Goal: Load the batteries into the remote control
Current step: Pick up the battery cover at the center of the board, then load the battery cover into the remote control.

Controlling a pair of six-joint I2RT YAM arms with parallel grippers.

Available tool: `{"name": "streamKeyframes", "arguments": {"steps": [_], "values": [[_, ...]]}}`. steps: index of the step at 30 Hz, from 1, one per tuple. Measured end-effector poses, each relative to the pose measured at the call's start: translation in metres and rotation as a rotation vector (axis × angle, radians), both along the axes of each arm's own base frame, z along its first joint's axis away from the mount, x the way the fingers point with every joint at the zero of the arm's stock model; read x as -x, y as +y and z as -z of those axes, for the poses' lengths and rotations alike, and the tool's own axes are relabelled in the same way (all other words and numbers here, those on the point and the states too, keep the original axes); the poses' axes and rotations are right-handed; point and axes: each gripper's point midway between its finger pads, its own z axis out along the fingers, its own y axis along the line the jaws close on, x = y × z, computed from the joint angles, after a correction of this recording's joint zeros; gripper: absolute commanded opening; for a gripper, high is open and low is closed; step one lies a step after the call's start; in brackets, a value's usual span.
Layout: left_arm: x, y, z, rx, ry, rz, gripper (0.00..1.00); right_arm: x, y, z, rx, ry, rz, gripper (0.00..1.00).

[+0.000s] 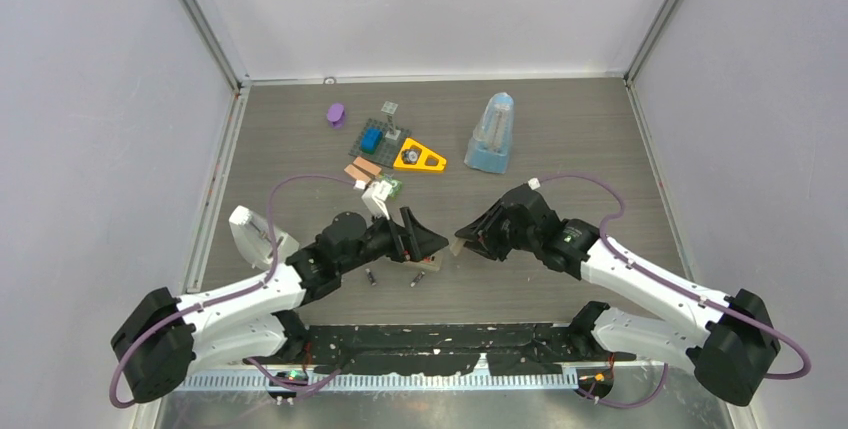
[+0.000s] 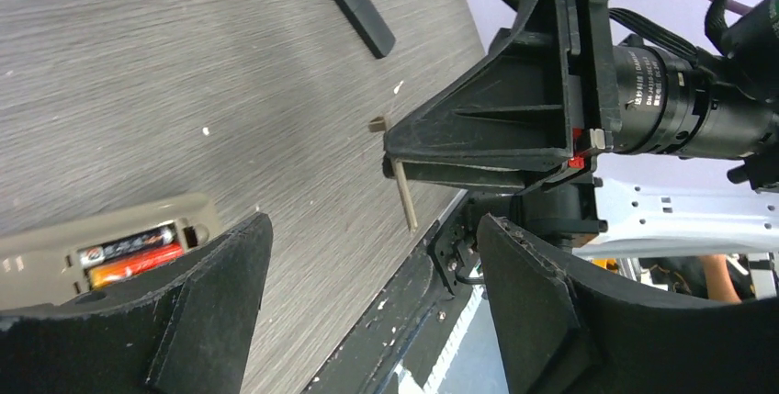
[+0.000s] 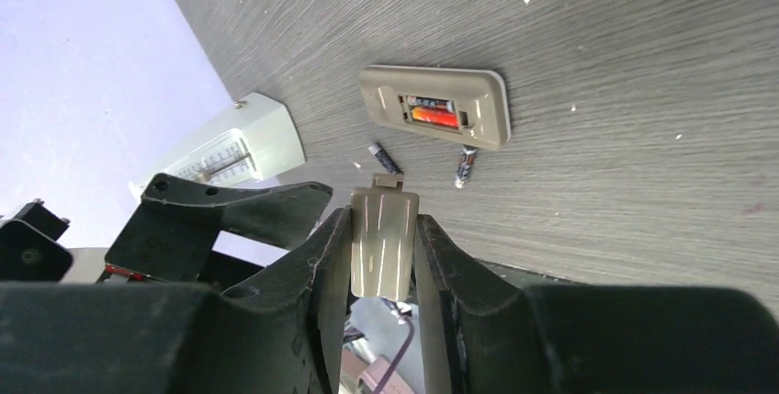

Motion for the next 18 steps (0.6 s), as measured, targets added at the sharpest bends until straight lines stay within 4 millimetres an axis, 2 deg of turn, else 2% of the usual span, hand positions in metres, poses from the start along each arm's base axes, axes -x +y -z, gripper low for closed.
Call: {"name": "streamKeyframes", "arguments": {"steps": [6, 10, 18], "values": [[0.007, -0.018, -0.001, 0.005, -0.028, 0.083, 0.63, 0.001, 0.007, -0.011, -0.078, 0.029, 0.027, 0.24], [0.004, -0.028, -0.005, 0.007, -0.026, 0.094, 0.55, 0.000, 0.009, -0.015, -0.104, 0.036, 0.041, 0.24], [0.003, -0.035, 0.002, 0.004, 0.018, 0.092, 0.29, -0.001, 0.007, -0.020, -0.121, 0.034, 0.064, 0.24]]}}
